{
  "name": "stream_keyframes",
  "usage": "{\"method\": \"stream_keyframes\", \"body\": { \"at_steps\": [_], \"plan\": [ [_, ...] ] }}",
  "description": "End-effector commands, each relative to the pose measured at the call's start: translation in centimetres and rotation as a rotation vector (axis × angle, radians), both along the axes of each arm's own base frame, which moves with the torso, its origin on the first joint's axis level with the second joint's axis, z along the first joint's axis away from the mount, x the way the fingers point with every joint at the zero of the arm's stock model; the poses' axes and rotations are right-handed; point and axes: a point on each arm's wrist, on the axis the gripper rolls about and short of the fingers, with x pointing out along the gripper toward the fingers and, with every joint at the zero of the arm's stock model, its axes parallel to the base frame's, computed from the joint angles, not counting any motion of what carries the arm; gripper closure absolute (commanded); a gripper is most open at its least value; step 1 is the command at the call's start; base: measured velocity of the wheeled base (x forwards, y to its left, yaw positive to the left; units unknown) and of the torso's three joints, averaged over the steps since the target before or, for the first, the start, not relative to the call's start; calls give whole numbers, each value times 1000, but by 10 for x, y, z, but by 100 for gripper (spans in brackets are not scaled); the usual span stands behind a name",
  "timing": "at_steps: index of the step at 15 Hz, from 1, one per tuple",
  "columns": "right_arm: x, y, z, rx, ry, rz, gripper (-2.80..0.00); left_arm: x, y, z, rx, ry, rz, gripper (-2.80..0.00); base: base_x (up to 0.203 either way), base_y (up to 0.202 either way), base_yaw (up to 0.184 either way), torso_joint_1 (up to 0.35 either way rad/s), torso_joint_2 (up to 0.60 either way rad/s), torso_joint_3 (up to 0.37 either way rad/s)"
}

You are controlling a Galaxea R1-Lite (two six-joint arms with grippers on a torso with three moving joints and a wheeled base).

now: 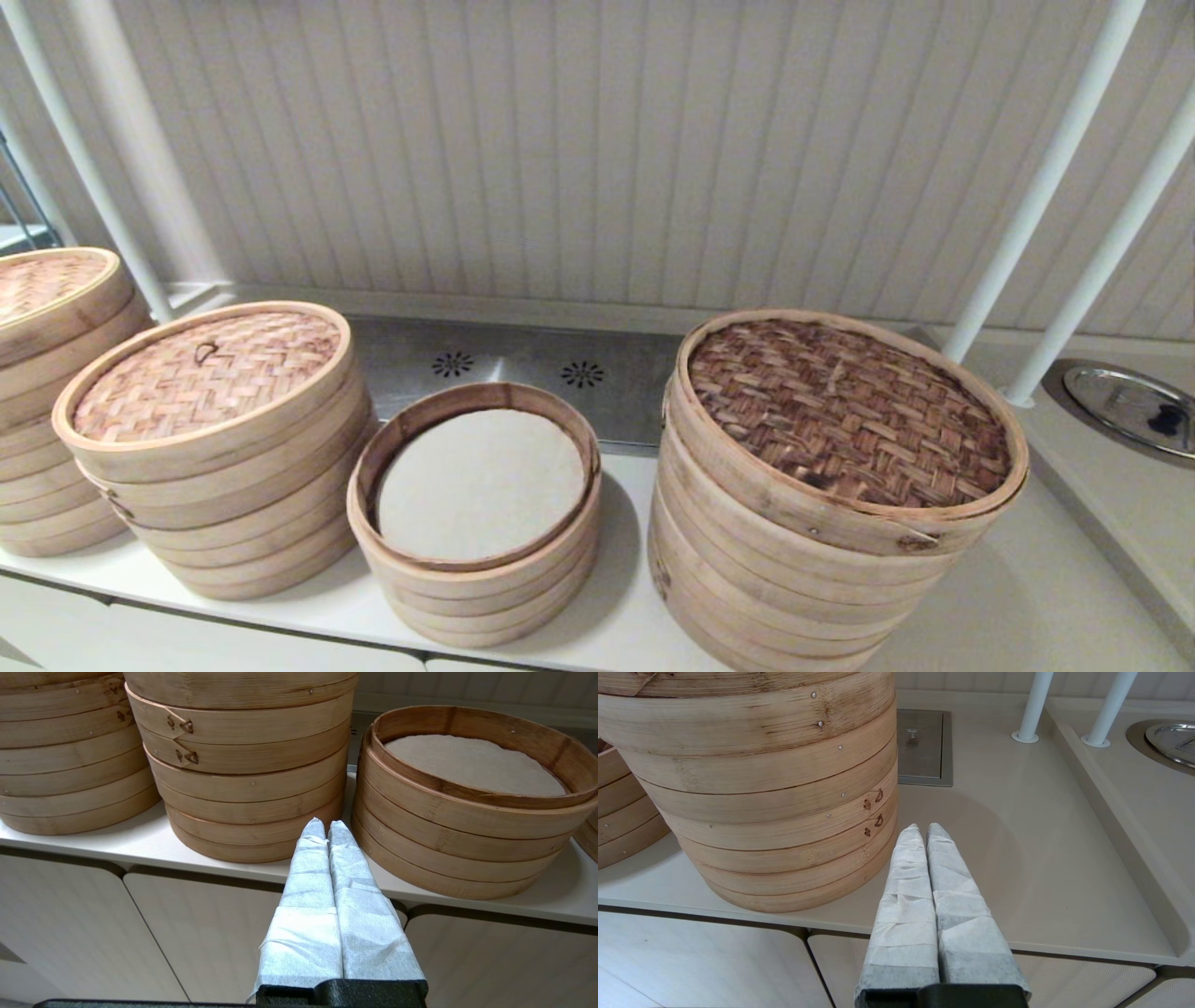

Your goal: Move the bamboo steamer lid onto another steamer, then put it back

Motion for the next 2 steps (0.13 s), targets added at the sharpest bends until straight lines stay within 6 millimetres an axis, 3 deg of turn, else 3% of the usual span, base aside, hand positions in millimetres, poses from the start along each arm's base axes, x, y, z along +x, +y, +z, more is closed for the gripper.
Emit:
{"method": "stream_keyframes", "body": {
  "at_steps": [1,2],
  "plan": [
    [0,0,0,0,0,0,0,0,0,-1,0,3,-1,0,0,0,0,0,0,0],
    [0,0,0,0,1,0,0,0,0,-1,0,3,1,0,0,0,0,0,0,0]
  ]
}}
